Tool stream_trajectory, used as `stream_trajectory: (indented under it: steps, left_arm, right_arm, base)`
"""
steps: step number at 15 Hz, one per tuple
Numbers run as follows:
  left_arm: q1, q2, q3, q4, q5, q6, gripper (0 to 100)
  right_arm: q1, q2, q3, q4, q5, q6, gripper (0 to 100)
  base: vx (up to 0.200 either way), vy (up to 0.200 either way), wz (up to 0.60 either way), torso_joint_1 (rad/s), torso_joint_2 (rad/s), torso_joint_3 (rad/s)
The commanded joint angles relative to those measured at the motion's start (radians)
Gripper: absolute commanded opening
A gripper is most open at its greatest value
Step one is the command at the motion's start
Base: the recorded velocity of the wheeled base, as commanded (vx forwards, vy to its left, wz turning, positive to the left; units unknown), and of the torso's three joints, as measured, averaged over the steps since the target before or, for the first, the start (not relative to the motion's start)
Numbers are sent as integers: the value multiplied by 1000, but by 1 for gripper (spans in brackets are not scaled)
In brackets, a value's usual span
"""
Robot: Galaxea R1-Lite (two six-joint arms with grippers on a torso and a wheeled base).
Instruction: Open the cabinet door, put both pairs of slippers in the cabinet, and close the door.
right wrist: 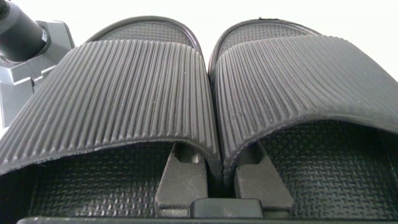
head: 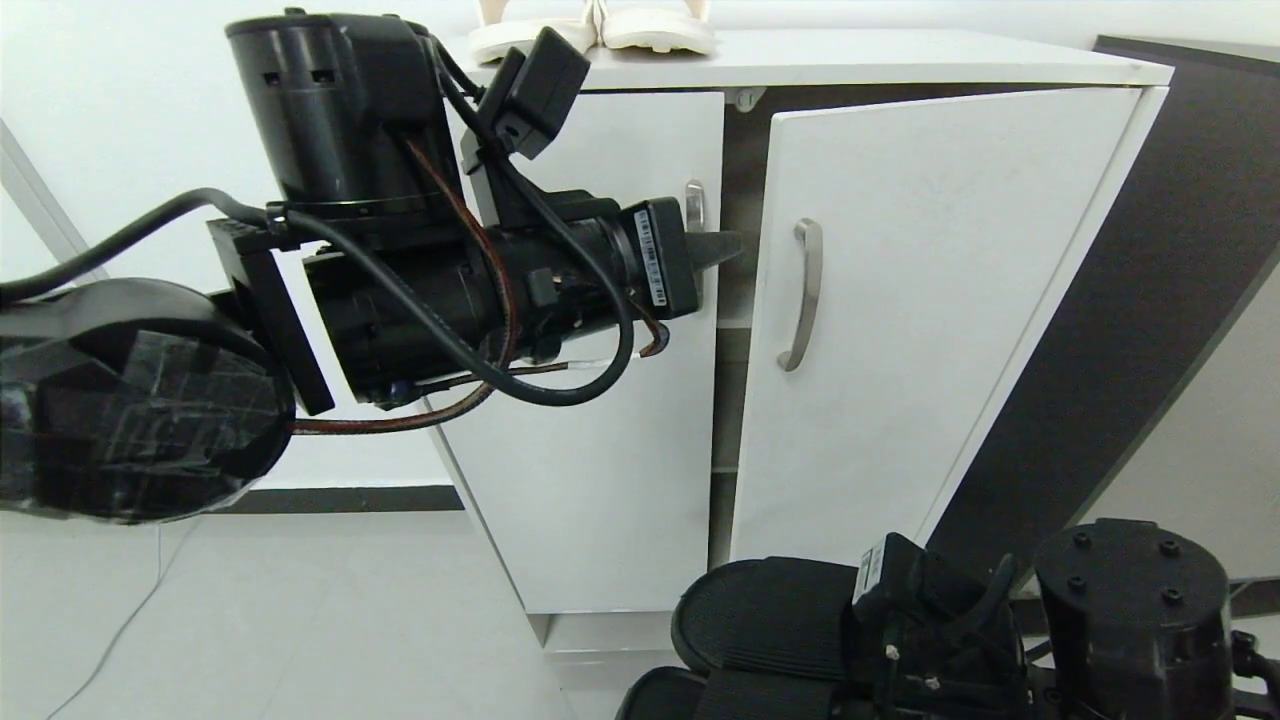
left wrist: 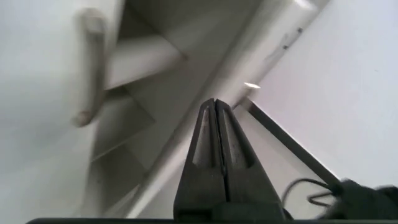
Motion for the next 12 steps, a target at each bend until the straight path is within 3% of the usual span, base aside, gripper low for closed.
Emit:
stream_trajectory:
  steps: [1, 4, 7, 9, 12]
  left_arm:
    - [19, 22, -8, -2, -1, -1, 0]
    - [38, 92, -95, 0, 3, -36, 0]
    - [38, 148, -158, 0, -3, -42, 0]
    - [38, 166, -200, 0, -3, -103, 0]
    - [37, 206, -235, -3, 5, -113, 0]
  right_arm:
    - [2, 1, 1, 0, 0, 0, 0]
    - [5, 3, 2, 0, 0, 0, 0]
    - [37, 3, 20, 1, -3, -28, 0]
    - [39, 9, 20, 0, -3, -28, 0]
    - [63, 12, 34, 0, -5, -29, 0]
  base:
    - [0, 0, 0, 0, 0, 0]
    - [0, 0, 0, 0, 0, 0]
    - [0, 0, 0, 0, 0, 0]
    - [0, 0, 0, 0, 0, 0]
    - [-67, 0, 0, 1, 1, 1]
